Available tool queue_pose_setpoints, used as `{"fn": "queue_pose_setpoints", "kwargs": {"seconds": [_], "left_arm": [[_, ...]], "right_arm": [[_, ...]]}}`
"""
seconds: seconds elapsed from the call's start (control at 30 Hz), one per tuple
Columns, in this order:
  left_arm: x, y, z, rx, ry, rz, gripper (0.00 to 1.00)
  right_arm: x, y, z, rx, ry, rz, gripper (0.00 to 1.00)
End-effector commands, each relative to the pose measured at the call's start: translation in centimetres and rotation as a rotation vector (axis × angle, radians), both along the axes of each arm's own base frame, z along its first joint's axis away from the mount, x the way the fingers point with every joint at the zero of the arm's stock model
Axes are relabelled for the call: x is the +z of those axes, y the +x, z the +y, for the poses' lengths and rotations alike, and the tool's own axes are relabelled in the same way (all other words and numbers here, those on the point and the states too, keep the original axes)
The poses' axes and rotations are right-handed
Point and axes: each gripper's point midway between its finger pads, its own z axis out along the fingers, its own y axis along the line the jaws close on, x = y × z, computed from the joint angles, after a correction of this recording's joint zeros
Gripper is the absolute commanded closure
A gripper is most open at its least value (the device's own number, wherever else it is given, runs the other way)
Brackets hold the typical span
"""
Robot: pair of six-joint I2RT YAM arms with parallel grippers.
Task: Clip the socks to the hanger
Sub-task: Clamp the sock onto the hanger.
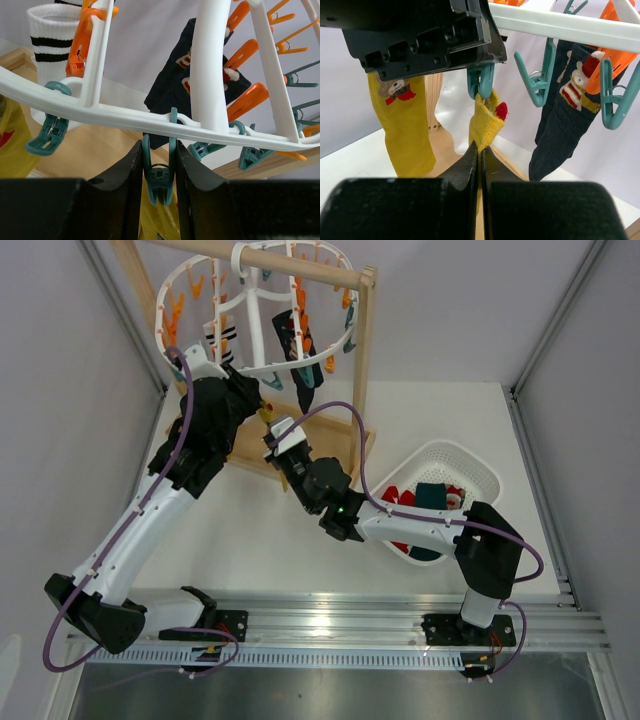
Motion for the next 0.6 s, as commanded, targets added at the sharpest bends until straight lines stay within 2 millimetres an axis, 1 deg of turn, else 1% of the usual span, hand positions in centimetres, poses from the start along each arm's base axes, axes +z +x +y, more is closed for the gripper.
{"fn": "queue_pose_setpoints", "kwargs": {"seconds": [0.0, 0.3, 0.57], "left_arm": [[-1.84, -0.5, 0.42, 0.012, 0.049, 0.052, 0.99], [-2.08, -0.42, 0.59, 0.023, 0.058, 0.053, 0.99], [-2.21, -0.46, 0.52, 0.021, 0.063, 0.052, 0.99]], "right_arm": [[3.33, -0.3, 0.09, -0.002, 0.086, -0.046, 1.0], [3.42, -0.09, 0.54, -0.006, 0.081, -0.045, 1.0], [4.13, -0.3, 0.81, 0.008, 0.098, -0.043, 1.0]]}}
